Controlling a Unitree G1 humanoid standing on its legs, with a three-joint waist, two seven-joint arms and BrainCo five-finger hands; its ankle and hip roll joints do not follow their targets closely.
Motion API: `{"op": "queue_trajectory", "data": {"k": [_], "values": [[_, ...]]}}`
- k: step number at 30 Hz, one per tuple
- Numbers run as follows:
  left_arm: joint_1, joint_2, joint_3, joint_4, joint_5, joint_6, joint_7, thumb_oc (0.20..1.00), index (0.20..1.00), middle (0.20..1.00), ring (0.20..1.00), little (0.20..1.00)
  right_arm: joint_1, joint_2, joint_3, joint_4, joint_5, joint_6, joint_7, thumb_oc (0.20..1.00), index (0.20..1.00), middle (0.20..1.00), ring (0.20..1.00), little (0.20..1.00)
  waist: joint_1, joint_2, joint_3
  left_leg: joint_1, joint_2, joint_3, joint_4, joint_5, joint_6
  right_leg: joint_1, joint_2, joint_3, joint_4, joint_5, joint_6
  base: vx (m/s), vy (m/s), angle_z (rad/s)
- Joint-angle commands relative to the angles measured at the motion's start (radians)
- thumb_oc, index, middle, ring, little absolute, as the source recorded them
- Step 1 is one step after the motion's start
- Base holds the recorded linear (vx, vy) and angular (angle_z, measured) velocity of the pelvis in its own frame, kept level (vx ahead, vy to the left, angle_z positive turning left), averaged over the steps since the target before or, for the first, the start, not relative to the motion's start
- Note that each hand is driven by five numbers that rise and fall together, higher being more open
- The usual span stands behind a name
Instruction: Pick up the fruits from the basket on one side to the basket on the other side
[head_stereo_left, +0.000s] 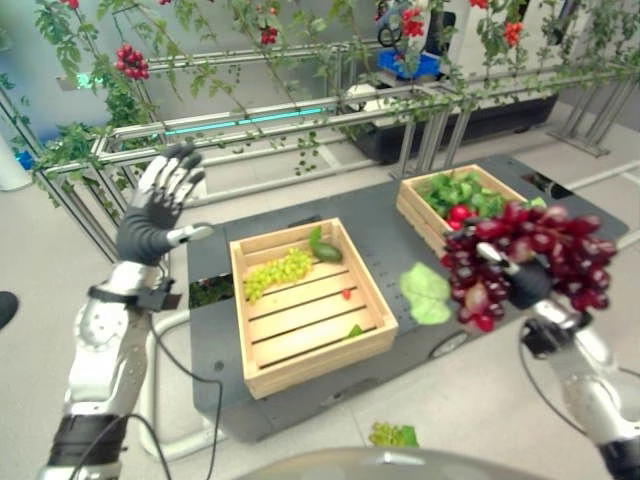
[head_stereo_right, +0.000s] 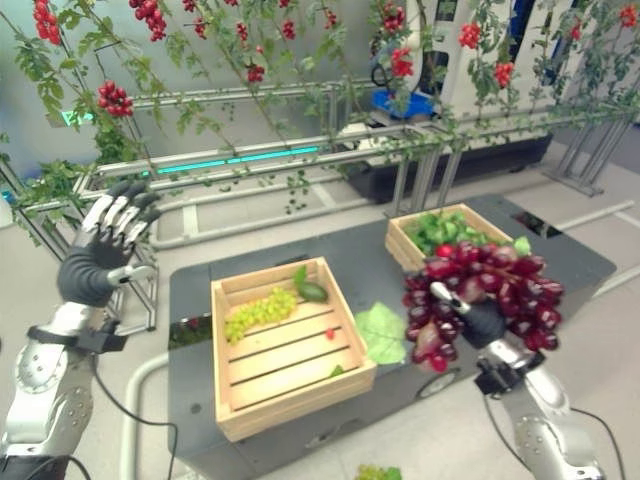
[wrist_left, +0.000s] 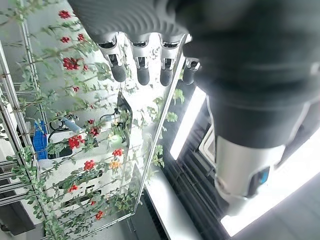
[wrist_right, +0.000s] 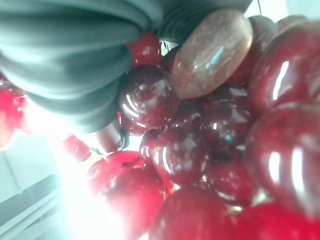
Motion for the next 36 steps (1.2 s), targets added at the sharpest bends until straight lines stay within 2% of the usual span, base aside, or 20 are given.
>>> {"op": "queue_trajectory", "data": {"k": [1,2,6,11,12,13,16,23,28,29,30,31,32,33,34,35,36], "values": [[0.008,0.054,0.038,0.022,-0.049,-0.047,-0.026,1.0,1.0,1.0,1.0,1.0,-0.048,-0.039,-0.063,-0.037,-0.002,-0.091,0.014,0.2,0.2,0.2,0.2,0.2,-0.005,-0.045,-0.061,0.025,-0.044,0.022,0.049,-0.078,0.048,-0.023,-0.025,0.044,0.129,-0.069,0.065,-0.01,0.01,-0.11],[0.03,0.045,0.041,0.041,-0.047,-0.044,-0.026,1.0,1.0,1.0,1.0,1.0,-0.03,-0.028,-0.103,-0.013,-0.016,-0.105,-0.002,0.2,0.2,0.2,0.2,0.2,-0.012,-0.043,-0.062,0.026,-0.045,0.026,0.055,-0.083,0.048,-0.021,-0.025,0.048,0.126,-0.069,0.065,-0.01,0.009,-0.12],[0.044,0.023,0.036,0.052,-0.04,-0.043,-0.024,1.0,1.0,1.0,1.0,1.0,-0.019,0.003,-0.131,0.018,-0.037,-0.122,-0.03,0.2,0.2,0.2,0.2,0.2,-0.021,-0.041,-0.061,0.025,-0.049,0.034,0.073,-0.095,0.05,-0.021,-0.026,0.057,0.127,-0.067,0.064,-0.02,0.016,-0.12],[0.06,-0.051,0.039,0.068,-0.007,-0.052,0.009,1.0,1.0,1.0,1.0,1.0,-0.013,0.077,-0.182,0.06,-0.097,-0.163,-0.095,0.2,0.2,0.2,0.2,0.2,-0.055,-0.036,-0.041,0.011,-0.061,0.078,0.139,-0.131,0.065,-0.047,-0.03,0.115,0.146,-0.058,0.066,-0.04,0.057,-0.2],[0.06,-0.073,0.038,0.077,0.011,-0.061,0.029,1.0,1.0,1.0,1.0,1.0,-0.021,0.098,-0.188,0.07,-0.117,-0.172,-0.119,0.2,0.2,0.2,0.2,0.2,-0.068,-0.033,-0.022,0.002,-0.068,0.113,0.164,-0.147,0.075,-0.079,-0.03,0.156,0.169,-0.049,0.077,-0.1,0.092,-0.74],[0.06,-0.073,0.038,0.077,0.012,-0.062,0.029,1.0,1.0,1.0,1.0,1.0,-0.022,0.099,-0.187,0.069,-0.119,-0.172,-0.12,0.2,0.2,0.2,0.2,0.2,-0.062,-0.032,-0.022,0.001,-0.067,0.119,0.167,-0.15,0.076,-0.083,-0.029,0.163,0.173,-0.049,0.077,-0.12,0.102,-0.82],[0.064,-0.097,0.041,0.074,0.041,-0.071,0.045,1.0,1.0,1.0,1.0,1.0,-0.024,0.107,-0.201,0.074,-0.163,-0.173,-0.139,0.2,0.2,0.2,0.2,0.2,-0.087,-0.032,0.01,-0.009,-0.082,0.179,0.177,-0.162,0.09,-0.139,-0.038,0.224,0.197,-0.022,0.109,-0.13,0.141,-0.74],[0.055,-0.08,0.044,0.083,0.134,-0.087,0.07,1.0,1.0,1.0,1.0,1.0,0.004,0.121,-0.224,0.09,-0.217,-0.168,-0.15,0.2,0.2,0.2,0.2,0.2,-0.116,-0.051,0.033,-0.019,-0.107,0.232,0.186,-0.181,0.104,-0.188,-0.059,0.286,0.202,0.025,0.142,-0.08,0.107,-0.6],[0.032,-0.091,0.035,0.099,0.161,-0.092,0.088,1.0,1.0,1.0,1.0,1.0,0.035,0.136,-0.242,0.101,-0.244,-0.169,-0.159,0.2,0.2,0.2,0.2,0.2,-0.143,-0.073,0.047,-0.026,-0.125,0.258,0.174,-0.174,0.106,-0.221,-0.074,0.333,0.192,0.094,0.166,-0.09,0.066,-0.28],[0.022,-0.089,0.029,0.093,0.167,-0.093,0.104,1.0,1.0,1.0,1.0,1.0,0.026,0.145,-0.243,0.103,-0.255,-0.18,-0.175,0.2,0.2,0.2,0.2,0.2,-0.147,-0.072,0.067,-0.036,-0.112,0.28,0.183,-0.176,0.104,-0.261,-0.085,0.284,0.2,0.119,0.171,-0.14,0.012,-0.13],[0.015,-0.086,0.027,0.089,0.17,-0.091,0.116,1.0,1.0,1.0,1.0,1.0,0.018,0.153,-0.237,0.104,-0.262,-0.186,-0.189,0.2,0.2,0.2,0.2,0.2,-0.126,-0.07,0.077,-0.047,-0.099,0.306,0.194,-0.173,0.101,-0.272,-0.106,0.172,0.212,0.093,0.149,-0.23,0.028,-0.35],[0.006,-0.084,0.025,0.085,0.175,-0.089,0.132,1.0,1.0,1.0,1.0,1.0,0.008,0.16,-0.231,0.107,-0.271,-0.189,-0.204,0.2,0.2,0.2,0.2,0.2,-0.105,-0.065,0.085,-0.061,-0.087,0.33,0.203,-0.163,0.096,-0.279,-0.144,0.021,0.243,0.062,0.119,-0.16,0.031,-0.74],[0.006,-0.084,0.025,0.085,0.175,-0.089,0.132,1.0,1.0,1.0,1.0,1.0,0.008,0.16,-0.231,0.107,-0.272,-0.189,-0.204,0.2,0.2,0.2,0.2,0.2,-0.107,-0.066,0.084,-0.063,-0.087,0.329,0.203,-0.162,0.096,-0.279,-0.145,0.019,0.243,0.062,0.118,-0.2,0.071,-1.14],[-0.002,-0.083,0.034,0.073,0.179,-0.089,0.152,1.0,1.0,1.0,1.0,1.0,-0.013,0.157,-0.212,0.11,-0.302,-0.201,-0.232,0.2,0.2,0.2,0.2,0.2,-0.067,-0.055,0.094,-0.064,-0.071,0.369,0.209,-0.166,0.094,-0.263,-0.194,-0.179,0.322,0.012,0.091,-0.11,0.095,-1.1],[-0.009,-0.09,0.042,0.062,0.171,-0.084,0.158,1.0,1.0,1.0,1.0,1.0,-0.035,0.158,-0.194,0.111,-0.322,-0.201,-0.244,0.2,0.2,0.2,0.2,0.2,-0.049,-0.048,0.096,-0.059,-0.064,0.367,0.212,-0.181,0.093,-0.234,-0.209,-0.261,0.39,-0.041,0.09,-0.16,0.114,-0.83],[-0.012,-0.097,0.04,0.058,0.164,-0.086,0.164,1.0,1.0,1.0,1.0,1.0,-0.044,0.163,-0.179,0.114,-0.326,-0.203,-0.25,0.2,0.2,0.2,0.2,0.2,-0.041,-0.05,0.093,-0.059,-0.063,0.388,0.21,-0.178,0.1,-0.22,-0.201,-0.305,0.42,-0.057,0.082,-0.05,-0.037,-0.55],[-0.007,-0.11,0.035,0.059,0.154,-0.085,0.173,1.0,1.0,1.0,1.0,1.0,-0.057,0.175,-0.152,0.129,-0.344,-0.208,-0.264,0.2,0.2,0.2,0.2,0.2,-0.033,-0.064,0.083,-0.049,-0.064,0.439,0.205,-0.176,0.098,-0.196,-0.169,-0.344,0.369,-0.082,0.071,-0.02,-0.116,-0.45]]}}
